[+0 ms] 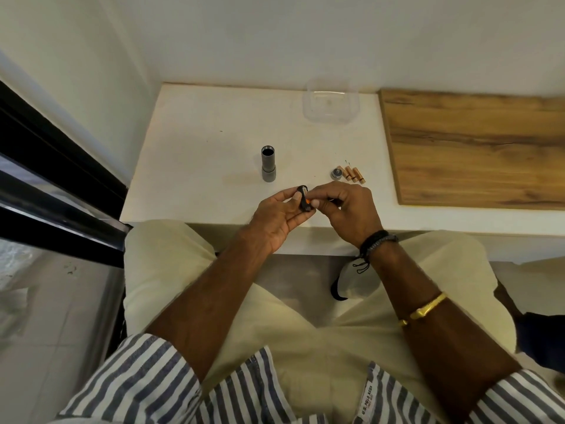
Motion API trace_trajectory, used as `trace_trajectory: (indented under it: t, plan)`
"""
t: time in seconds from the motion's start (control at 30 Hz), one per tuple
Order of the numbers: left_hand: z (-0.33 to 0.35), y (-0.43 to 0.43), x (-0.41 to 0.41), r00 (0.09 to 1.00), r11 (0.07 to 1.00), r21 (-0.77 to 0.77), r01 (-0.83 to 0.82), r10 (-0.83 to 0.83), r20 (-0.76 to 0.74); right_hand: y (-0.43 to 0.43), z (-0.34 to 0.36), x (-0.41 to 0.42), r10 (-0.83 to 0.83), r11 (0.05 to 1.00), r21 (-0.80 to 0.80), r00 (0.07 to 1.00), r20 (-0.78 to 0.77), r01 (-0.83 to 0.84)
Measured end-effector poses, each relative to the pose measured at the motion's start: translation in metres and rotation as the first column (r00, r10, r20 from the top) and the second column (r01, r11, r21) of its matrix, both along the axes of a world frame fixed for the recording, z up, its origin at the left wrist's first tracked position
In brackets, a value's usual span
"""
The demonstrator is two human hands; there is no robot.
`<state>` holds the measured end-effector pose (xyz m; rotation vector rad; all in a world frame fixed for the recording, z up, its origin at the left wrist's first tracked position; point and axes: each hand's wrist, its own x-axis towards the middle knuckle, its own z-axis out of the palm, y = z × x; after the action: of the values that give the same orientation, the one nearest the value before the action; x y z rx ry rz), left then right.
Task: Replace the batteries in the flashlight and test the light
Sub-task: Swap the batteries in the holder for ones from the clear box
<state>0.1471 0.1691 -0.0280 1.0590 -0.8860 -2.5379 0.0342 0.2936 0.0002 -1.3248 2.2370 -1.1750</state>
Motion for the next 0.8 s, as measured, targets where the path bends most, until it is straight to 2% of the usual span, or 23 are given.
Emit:
trace_trajectory:
  t: [0.1, 0.4, 0.57, 0.67, 0.8]
  plan:
    - [0.000, -0.004, 0.000, 1.000, 1.000, 0.000, -0.027, 0.027, -0.006, 0.001, -0.002, 0.002, 0.003, 1.000, -0.013, 1.000, 0.027, -0.003]
    - [0.000, -0.004, -0.001, 1.000, 1.000, -0.023, 0.010, -0.010, -0.006, -0.002, -0.003, 0.011, -0.056, 0.996, -0.076, 0.995, -0.080, 0.050]
    - [-0.001, -0.002, -0.002, 1.000, 0.999, -0.036, -0.028, 0.028, 0.009, -0.003, -0.007, 0.011, -0.073, 0.997, -0.035, 0.991, -0.112, 0.069]
    - [-0.002, -0.001, -0.001, 0.997, 0.996, -0.071, -0.054, 0.057, 0.042, -0.004, -0.009, 0.011, -0.078, 0.997, -0.020, 0.993, -0.091, 0.077]
    - [-0.002, 0.000, -0.001, 0.998, 0.993, -0.109, -0.043, 0.047, 0.042, -0.006, -0.013, 0.014, -0.198, 0.975, -0.101, 0.980, 0.013, 0.198]
